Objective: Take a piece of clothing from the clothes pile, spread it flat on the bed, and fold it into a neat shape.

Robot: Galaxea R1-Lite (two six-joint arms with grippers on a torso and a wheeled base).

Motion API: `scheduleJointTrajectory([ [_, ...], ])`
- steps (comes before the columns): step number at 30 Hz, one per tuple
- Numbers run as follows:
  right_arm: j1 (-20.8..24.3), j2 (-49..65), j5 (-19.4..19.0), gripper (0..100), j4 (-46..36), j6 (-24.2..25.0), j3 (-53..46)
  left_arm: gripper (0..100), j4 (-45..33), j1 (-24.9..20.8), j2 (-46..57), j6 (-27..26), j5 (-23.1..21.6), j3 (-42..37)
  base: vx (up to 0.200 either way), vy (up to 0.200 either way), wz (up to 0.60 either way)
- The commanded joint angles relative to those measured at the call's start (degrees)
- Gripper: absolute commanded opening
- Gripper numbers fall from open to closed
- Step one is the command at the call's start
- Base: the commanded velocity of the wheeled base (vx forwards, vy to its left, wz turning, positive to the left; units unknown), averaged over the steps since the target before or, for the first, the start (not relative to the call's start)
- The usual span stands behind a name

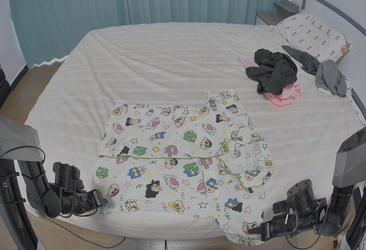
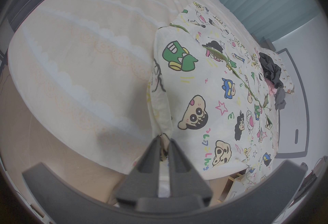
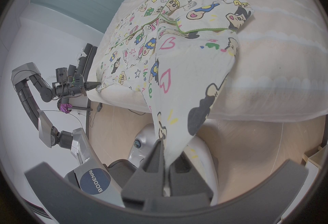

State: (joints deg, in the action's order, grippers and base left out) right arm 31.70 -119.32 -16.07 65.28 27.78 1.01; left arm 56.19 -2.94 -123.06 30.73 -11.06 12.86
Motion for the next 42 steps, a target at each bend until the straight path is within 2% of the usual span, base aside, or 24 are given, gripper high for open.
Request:
scheduleJointTrajectory([
  [1, 0.03, 0.41, -0.02, 0, -0.07, 0.08, -1.01, 0, -0.02, -0.05, -0.07, 0.03, 0.16, -0.38, 0.000, 0.000, 0.00],
  [16, 1.18, 3.13, 0.16, 0, -2.88, 1.05, -1.01, 0, 0.06, -0.23, 3.44, -0.41, 0.16, -6.27, 0.000, 0.000, 0.00],
  [25, 3.11, 7.52, 0.07, 0, -8.59, 0.96, -1.01, 0, 0.06, -0.05, 5.03, -0.59, 0.16, -7.85, 0.000, 0.000, 0.00],
  [30, 4.34, 8.93, 0.16, 0, -11.84, 0.87, -1.01, 0, -0.99, 2.06, 5.03, -5.86, 0.16, -10.05, 0.000, 0.000, 0.00],
  [34, 4.52, 9.55, 0.07, 0, -12.99, 0.78, -1.01, 0, -1.52, 2.94, 5.11, -6.04, 0.16, -10.14, 0.000, 0.000, 0.00],
  [37, 4.25, 10.25, -0.10, 0, -12.02, 0.87, -1.01, 0, -1.17, 2.94, 6.17, -5.77, 0.07, -9.96, 0.000, 0.000, 0.00],
  [41, 2.67, 11.74, -0.46, 0, -6.48, 1.13, -1.01, 0, -1.25, 2.50, 8.89, -4.89, -0.28, -8.11, 0.000, 0.000, 0.00],
  [42, 1.44, 11.83, -0.54, 0, -3.49, 1.22, -1.01, 0, -1.25, 2.41, 10.04, -3.31, -0.19, -6.88, 0.000, 0.000, 0.00],
])
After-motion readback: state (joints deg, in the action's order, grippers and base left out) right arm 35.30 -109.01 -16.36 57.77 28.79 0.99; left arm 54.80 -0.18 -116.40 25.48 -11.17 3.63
